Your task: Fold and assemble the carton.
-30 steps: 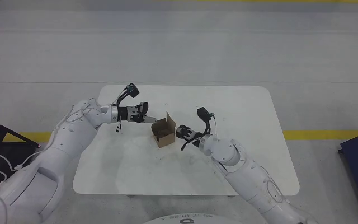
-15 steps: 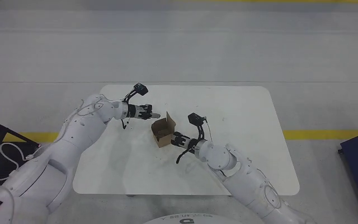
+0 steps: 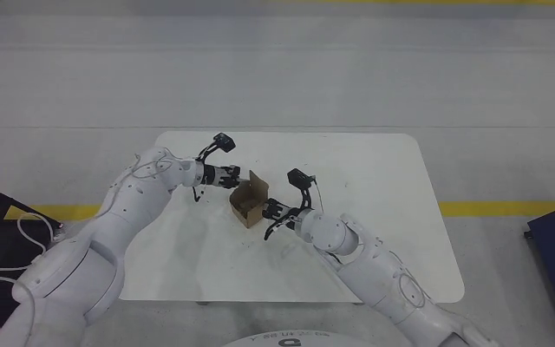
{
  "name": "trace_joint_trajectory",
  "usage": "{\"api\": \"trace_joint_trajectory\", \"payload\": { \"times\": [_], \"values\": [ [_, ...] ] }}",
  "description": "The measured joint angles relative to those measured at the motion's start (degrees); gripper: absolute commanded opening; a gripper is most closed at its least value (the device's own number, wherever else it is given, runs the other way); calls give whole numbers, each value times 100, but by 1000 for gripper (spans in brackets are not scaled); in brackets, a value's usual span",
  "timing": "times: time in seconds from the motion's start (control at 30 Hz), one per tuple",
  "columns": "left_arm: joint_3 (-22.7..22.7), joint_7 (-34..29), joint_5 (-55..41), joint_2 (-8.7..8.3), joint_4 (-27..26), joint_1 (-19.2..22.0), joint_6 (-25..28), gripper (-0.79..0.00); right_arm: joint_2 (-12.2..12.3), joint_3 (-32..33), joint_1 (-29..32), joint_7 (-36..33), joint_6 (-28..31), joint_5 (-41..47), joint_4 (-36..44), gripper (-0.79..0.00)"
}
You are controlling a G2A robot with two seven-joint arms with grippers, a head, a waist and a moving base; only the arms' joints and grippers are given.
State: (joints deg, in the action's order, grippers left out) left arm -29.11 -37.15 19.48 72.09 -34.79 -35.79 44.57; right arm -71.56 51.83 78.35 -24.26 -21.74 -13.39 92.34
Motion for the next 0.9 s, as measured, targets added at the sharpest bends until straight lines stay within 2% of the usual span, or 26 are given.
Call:
{"api": "trace_joint_trajectory", "payload": {
  "times": [0.1,0.17,0.33,0.53,0.7,0.9],
  "values": [
    [27,157,169,40,-19,-28,-58,-243,-17,-19,-14,39,-41,3,-18,-785],
    [7,267,210,50,6,-50,-33,-243,-20,-13,9,72,-23,1,-8,-785],
    [-185,624,168,-28,286,-109,368,-305,32,135,253,94,320,-43,152,-785],
    [-381,894,234,-183,481,-240,1069,-314,61,184,382,79,422,-183,248,-785],
    [-470,1010,353,-274,403,-341,1345,-326,47,172,363,82,367,-187,240,-785],
    [-585,988,192,-493,-121,-576,1343,-363,24,125,345,123,299,-222,223,-785]
  ]
}}
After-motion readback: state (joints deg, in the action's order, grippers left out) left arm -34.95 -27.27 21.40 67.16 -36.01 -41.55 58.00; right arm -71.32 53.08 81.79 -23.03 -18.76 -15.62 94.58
